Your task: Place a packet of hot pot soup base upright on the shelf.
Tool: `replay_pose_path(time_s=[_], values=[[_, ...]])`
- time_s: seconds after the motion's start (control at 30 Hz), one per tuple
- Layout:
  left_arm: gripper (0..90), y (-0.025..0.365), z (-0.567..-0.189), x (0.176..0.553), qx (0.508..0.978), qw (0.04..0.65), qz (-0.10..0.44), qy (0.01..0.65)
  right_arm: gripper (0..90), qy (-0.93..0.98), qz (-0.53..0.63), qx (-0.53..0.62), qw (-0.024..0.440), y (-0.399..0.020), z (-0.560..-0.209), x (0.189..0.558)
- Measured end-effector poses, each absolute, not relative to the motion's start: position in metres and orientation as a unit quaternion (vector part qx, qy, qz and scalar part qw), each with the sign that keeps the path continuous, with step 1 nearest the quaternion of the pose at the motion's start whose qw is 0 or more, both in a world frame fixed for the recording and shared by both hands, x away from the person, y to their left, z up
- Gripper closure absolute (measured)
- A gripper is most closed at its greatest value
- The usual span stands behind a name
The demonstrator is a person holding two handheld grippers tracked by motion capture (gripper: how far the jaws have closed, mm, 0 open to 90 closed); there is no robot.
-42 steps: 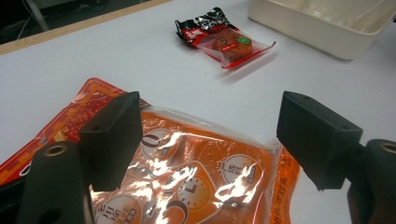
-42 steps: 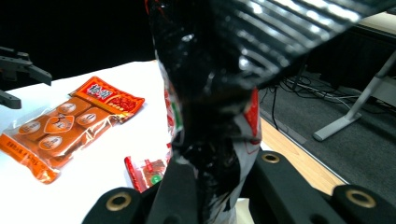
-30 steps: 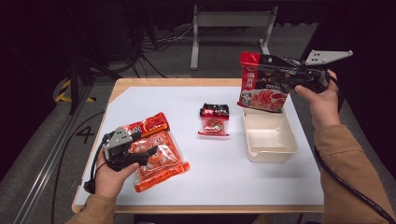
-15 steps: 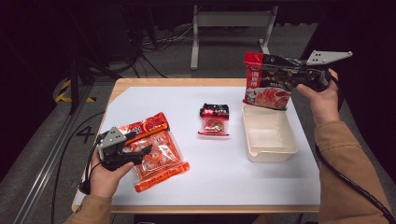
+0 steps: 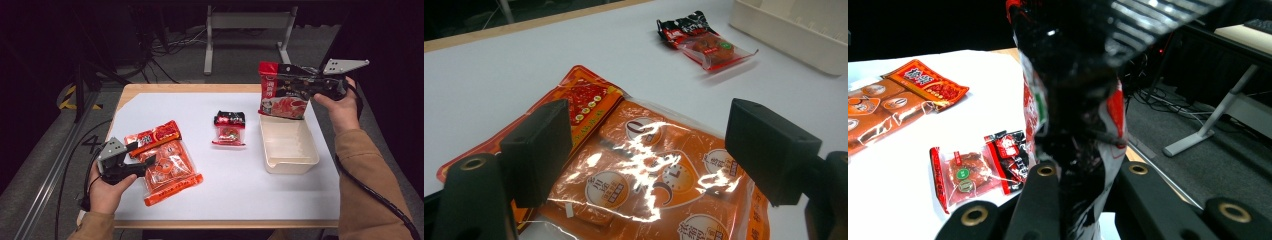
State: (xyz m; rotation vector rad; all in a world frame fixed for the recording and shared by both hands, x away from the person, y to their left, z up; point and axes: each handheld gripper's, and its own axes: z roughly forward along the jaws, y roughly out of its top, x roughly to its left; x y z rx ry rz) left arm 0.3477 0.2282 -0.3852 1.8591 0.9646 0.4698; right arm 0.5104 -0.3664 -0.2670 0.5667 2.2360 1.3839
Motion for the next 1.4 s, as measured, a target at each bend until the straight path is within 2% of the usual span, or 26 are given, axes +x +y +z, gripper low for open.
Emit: replay_pose_path(time_s=[0.87,1.4], values=[[20.1,0.238,-0.389,0.344,0.754,0.476,0.19,0.411,83.0,0.819,0.485,0.221,0.211,-0.367,-0.302,0.519],[20.1,0.237,-0.389,0.345,0.756,0.476,0.188,0.409,80.7,0.819,0.483,0.23,0.209,-0.361,-0.309,0.52]])
